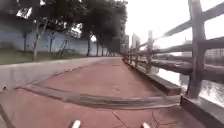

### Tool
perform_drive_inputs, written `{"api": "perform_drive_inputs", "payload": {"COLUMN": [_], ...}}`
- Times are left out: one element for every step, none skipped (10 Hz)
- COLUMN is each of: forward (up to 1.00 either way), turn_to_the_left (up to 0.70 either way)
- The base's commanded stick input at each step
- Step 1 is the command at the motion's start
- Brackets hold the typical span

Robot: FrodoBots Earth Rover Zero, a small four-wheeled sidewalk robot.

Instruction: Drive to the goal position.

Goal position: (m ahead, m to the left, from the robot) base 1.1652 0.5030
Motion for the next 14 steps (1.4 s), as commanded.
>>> {"api": "perform_drive_inputs", "payload": {"forward": [0.7,0.7,0.7,0.7,0.7,0.7,0.7,0.7,0.7,0.7,0.7,0.7,0.7,0.7], "turn_to_the_left": [0.03,0.03,0.03,0.03,0.03,0.03,0.03,0.03,0.03,0.03,0.03,0.03,0.03,0.03]}}
